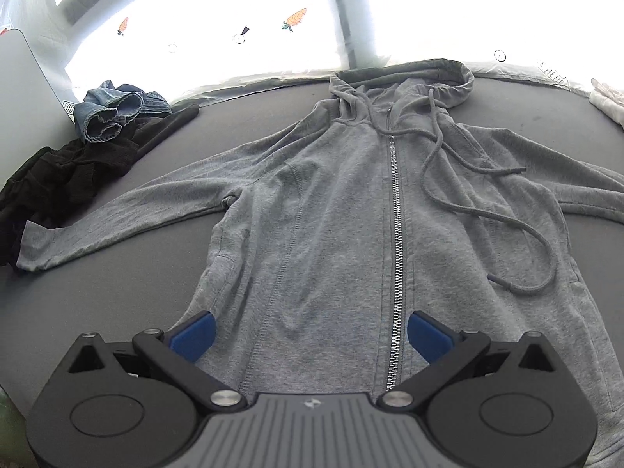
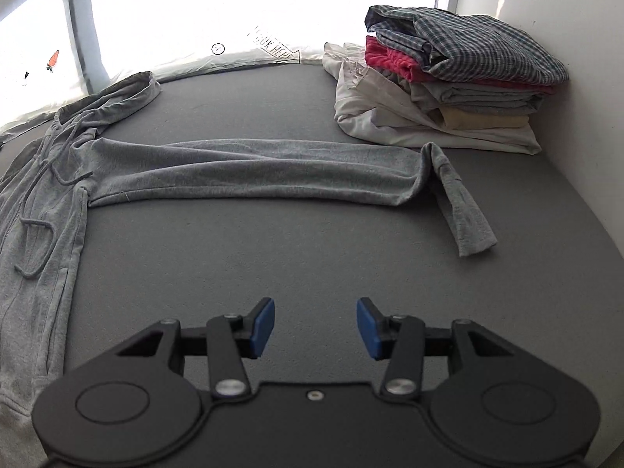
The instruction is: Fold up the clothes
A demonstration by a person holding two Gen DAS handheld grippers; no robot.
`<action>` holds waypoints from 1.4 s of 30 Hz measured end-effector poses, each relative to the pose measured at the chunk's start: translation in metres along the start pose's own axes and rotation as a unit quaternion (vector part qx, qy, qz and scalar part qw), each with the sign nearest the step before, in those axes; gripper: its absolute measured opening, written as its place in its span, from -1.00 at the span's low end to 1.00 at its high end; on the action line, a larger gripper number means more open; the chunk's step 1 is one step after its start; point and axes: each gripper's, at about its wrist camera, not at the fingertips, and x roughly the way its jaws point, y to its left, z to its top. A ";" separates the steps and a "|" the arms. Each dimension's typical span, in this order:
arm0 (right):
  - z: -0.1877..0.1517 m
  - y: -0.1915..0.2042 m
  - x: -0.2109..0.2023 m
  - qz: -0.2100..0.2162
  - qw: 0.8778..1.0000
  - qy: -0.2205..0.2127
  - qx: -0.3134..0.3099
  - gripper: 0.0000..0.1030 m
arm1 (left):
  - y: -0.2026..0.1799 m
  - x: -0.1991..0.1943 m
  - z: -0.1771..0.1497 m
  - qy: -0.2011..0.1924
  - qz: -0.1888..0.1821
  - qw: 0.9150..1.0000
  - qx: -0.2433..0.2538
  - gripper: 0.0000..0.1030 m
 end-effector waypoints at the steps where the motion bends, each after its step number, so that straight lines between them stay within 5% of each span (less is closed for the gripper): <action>1: 0.001 -0.009 0.001 0.001 1.000 0.000 0.009 -0.08 | -0.001 0.001 -0.001 0.001 0.012 1.000 0.008 1.00; 5: 0.004 -0.032 0.006 0.000 1.000 -0.005 0.021 -0.08 | 0.030 0.000 -0.006 0.028 0.053 0.997 -0.042 1.00; 11: 0.015 -0.052 0.019 -0.043 0.999 -0.022 0.021 -0.04 | 0.046 -0.013 -0.019 0.056 0.013 0.990 -0.132 1.00; 15: 0.027 -0.064 0.033 -0.070 0.997 -0.022 0.020 0.05 | 0.015 -0.002 -0.035 0.106 -0.011 0.989 -0.107 1.00; 19: 0.040 -0.066 0.044 -0.088 0.995 -0.034 -0.013 0.06 | 0.007 0.000 -0.056 0.105 -0.018 0.980 -0.168 1.00; 23: 0.046 -0.061 0.061 -0.121 0.989 -0.028 -0.077 0.07 | 0.011 0.003 -0.054 0.115 -0.031 0.979 -0.166 1.00; 25: 0.045 -0.060 0.070 -0.139 0.984 -0.018 -0.110 -0.02 | 0.012 0.004 -0.051 0.122 -0.031 0.978 -0.167 1.00; 27: 0.044 -0.060 0.076 -0.155 0.977 -0.011 -0.143 -0.58 | 0.012 0.004 -0.051 0.121 -0.031 0.978 -0.167 1.00; 29: 0.044 -0.064 0.076 -0.175 0.971 -0.018 -0.161 -0.84 | 0.013 0.004 -0.052 0.119 -0.031 0.978 -0.167 1.00; 36: 0.057 -0.094 0.035 -0.272 0.945 -0.123 -0.134 -0.87 | 0.012 0.004 -0.051 0.120 -0.027 0.977 -0.173 1.00; 42: 0.019 -0.102 0.054 -0.249 0.959 -0.022 -0.135 -0.78 | 0.011 0.003 -0.053 0.112 -0.024 0.978 -0.175 1.00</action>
